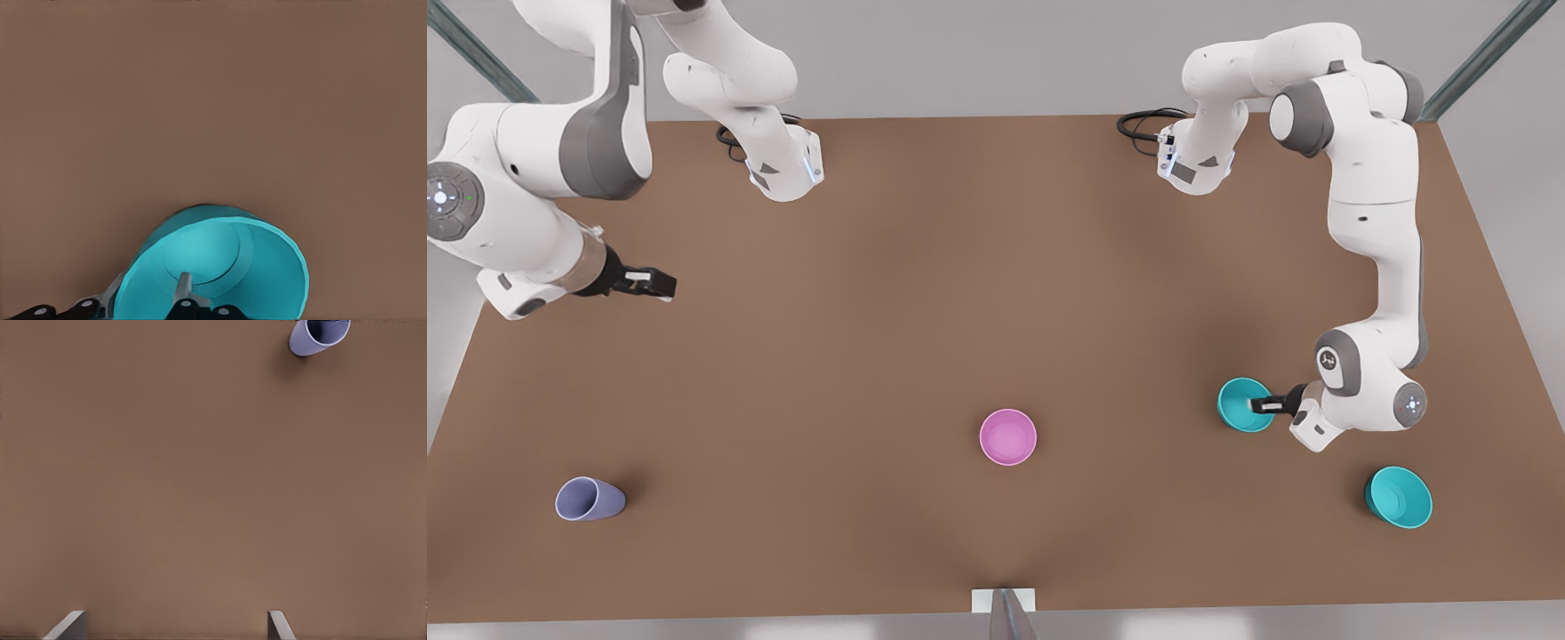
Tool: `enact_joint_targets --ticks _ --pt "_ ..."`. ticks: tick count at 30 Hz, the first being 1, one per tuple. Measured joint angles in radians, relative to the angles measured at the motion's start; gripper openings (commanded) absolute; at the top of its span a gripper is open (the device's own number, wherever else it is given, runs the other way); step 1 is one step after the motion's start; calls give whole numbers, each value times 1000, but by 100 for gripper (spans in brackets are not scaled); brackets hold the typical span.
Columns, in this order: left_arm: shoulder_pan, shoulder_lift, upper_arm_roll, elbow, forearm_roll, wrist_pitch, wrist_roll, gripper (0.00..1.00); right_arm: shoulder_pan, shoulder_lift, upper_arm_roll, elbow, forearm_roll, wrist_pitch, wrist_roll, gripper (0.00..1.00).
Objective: Stack the blue bowl on the pink bowl
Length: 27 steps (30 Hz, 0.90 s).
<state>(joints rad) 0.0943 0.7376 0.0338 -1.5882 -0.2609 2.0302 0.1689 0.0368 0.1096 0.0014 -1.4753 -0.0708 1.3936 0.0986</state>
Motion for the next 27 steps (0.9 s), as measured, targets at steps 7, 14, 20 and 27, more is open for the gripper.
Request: enact_joint_targets --ticks 7,14,20,27 --pt "-7 -2 0 13 -1 22 22 21 -8 8 -5 5 -3 -8 -61 100" --pt "-257 -37 -77 84 -49 23 -100 21 -6 11 -6 5 -2 -10 -103 100" --pt "-541 16 -82 248 -64 20 -344 21 -8 15 -7 8 -2 -11 -129 100" --pt "-554 146 -72 457 -69 23 -562 21 -9 16 -9 8 -1 -12 -150 100"
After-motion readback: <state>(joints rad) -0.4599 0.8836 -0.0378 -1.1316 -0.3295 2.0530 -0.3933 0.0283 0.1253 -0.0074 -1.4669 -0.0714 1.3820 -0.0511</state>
